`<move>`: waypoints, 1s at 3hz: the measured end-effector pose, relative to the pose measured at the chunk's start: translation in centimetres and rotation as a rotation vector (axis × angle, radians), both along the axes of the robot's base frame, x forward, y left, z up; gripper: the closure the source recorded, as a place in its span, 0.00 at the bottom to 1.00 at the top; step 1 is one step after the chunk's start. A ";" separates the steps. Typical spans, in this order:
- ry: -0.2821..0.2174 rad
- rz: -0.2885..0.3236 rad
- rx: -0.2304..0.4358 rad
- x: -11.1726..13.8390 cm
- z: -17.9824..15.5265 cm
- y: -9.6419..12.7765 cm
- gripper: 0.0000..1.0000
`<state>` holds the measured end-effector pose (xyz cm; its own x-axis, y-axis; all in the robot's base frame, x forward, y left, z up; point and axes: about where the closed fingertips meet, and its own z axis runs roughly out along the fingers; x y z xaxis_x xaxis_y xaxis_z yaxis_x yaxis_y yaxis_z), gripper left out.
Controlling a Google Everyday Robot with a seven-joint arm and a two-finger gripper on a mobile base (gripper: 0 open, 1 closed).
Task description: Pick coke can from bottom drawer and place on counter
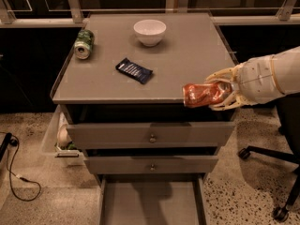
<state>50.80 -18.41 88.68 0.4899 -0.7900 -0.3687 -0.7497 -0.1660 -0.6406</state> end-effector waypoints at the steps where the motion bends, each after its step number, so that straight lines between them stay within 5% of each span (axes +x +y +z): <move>1: 0.000 0.000 0.000 0.0 0.0 0.0 1.00; 2: 0.026 -0.015 0.007 1.5 -0.2 0.0 1.00; 3: 0.097 -0.044 0.042 6.1 -1.0 -0.4 1.00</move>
Offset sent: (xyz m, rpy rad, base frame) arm 0.0509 -0.0041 -0.0064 0.0261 0.0864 -0.0612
